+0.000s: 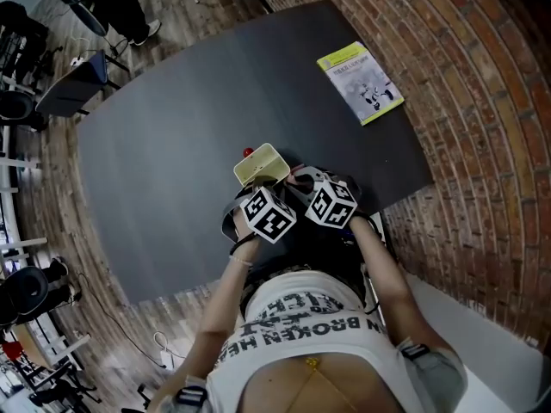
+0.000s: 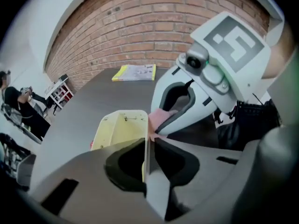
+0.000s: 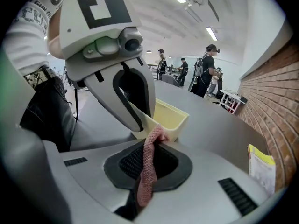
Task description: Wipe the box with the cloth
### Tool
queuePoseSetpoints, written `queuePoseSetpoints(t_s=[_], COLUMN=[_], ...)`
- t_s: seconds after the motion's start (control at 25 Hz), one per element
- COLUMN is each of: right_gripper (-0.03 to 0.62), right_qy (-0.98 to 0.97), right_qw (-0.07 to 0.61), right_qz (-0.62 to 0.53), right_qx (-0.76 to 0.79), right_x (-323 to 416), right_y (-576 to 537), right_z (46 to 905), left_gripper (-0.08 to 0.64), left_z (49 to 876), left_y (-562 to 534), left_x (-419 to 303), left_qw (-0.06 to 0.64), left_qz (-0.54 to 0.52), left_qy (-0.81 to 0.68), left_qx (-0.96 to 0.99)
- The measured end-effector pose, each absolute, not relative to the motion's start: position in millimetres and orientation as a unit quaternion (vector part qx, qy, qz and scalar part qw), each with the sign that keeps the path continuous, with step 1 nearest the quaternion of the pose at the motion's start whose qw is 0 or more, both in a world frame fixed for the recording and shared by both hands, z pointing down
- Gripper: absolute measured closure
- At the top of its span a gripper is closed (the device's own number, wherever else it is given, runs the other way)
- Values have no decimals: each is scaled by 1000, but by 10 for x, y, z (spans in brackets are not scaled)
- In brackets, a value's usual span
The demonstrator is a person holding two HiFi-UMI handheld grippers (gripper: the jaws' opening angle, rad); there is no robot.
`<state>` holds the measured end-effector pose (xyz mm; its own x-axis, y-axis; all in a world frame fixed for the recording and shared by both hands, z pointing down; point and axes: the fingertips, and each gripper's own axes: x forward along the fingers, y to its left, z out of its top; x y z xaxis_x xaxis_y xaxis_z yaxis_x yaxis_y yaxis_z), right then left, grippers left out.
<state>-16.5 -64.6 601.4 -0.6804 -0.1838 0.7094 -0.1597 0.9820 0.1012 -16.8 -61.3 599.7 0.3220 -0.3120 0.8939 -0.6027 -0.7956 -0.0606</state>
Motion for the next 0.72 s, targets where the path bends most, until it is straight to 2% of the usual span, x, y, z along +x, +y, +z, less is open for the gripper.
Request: queuePoseSetpoints(t_s=[0.2, 0.36, 0.48, 0.72], right_gripper=[575, 575, 575, 575], right_qy=[-917, -920, -922, -915], right_qw=[382, 365, 351, 359], right_qz=[-2, 16, 31, 31], right_qx=[118, 142, 158, 181], right_x=[-93, -25, 13, 109], right_y=[-692, -697, -689, -700], right_z=[5986, 5901, 5839, 5819], left_gripper=[499, 477, 468, 449], left_z=[5578, 5179, 5278, 5685], left_y=[-670, -702, -682, -606], left_x=[-125, -407, -713, -1092], left_qw=[156, 154, 97, -49], left_qz=[383, 311, 355, 537], left_qy=[-306, -312, -293, -186], left_qx=[857, 884, 882, 821])
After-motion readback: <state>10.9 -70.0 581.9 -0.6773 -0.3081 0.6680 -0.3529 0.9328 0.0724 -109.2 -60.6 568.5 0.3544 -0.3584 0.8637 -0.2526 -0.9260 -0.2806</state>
